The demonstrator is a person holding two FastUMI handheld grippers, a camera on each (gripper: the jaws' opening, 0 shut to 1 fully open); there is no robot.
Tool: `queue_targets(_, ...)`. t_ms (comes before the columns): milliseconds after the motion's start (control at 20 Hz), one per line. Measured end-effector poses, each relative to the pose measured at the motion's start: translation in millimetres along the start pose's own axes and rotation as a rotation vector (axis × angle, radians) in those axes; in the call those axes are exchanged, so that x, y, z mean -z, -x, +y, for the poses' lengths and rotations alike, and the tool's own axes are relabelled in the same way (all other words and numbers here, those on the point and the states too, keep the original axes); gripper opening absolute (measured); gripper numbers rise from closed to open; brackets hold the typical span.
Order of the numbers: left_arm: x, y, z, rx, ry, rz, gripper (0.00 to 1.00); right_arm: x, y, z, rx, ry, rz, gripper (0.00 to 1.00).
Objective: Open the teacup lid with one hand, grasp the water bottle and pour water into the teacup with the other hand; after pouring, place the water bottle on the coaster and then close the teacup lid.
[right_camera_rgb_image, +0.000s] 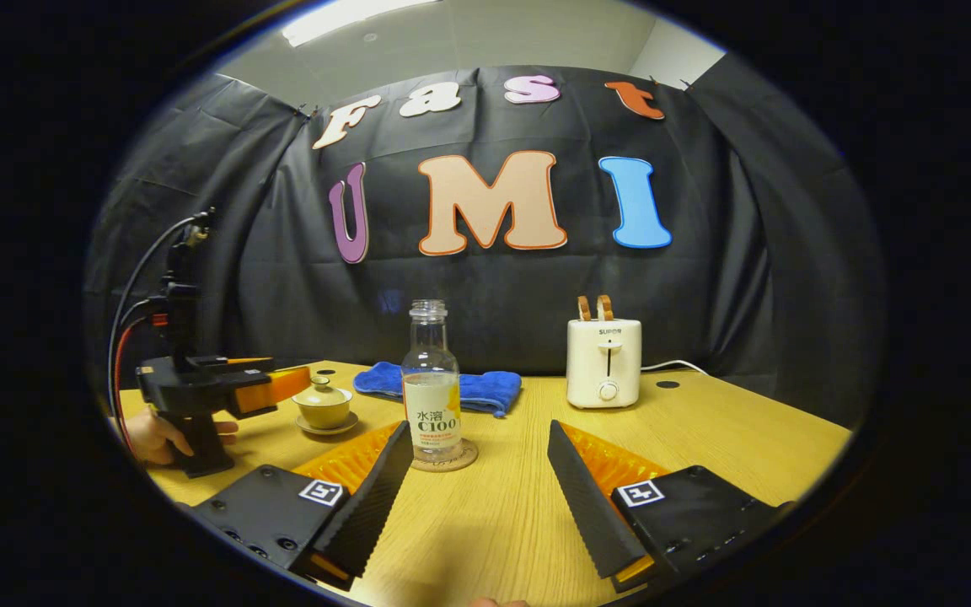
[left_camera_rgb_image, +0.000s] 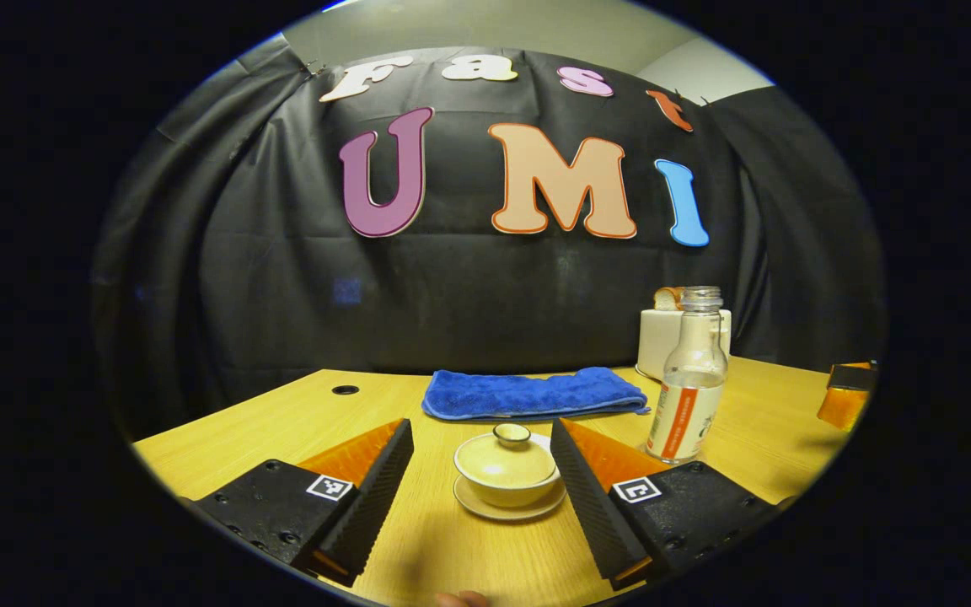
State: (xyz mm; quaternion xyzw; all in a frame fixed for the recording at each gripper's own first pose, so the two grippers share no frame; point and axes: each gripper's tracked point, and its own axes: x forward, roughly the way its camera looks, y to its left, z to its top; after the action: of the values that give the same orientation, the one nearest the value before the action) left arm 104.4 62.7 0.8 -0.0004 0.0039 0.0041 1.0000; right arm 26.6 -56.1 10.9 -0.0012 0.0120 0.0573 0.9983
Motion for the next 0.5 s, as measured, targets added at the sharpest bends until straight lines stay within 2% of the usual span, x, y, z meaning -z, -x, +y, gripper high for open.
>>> queue_targets(50,-0.2,9.6,-2.5,-0.01,0.0,0.0,0.95,-0.2,1.9,1.2,0.006,0.0,0.0,1.0)
queue_targets(250,-0.5,46.6,-16.5,-0.031,-0.002,-0.002,0.95,-0.7,15.7,1.1,0.055,0.001,-0.002,1.0)
queue_targets(300,-1.4,55.4,-21.3,-0.03,-0.003,-0.004,0.95,-1.0,18.9,3.8,0.059,0.001,-0.002,0.97)
queue_targets(500,-1.7,83.4,-35.4,-0.05,-0.003,-0.005,0.95,-1.0,30.8,13.3,0.077,0.001,-0.002,1.0)
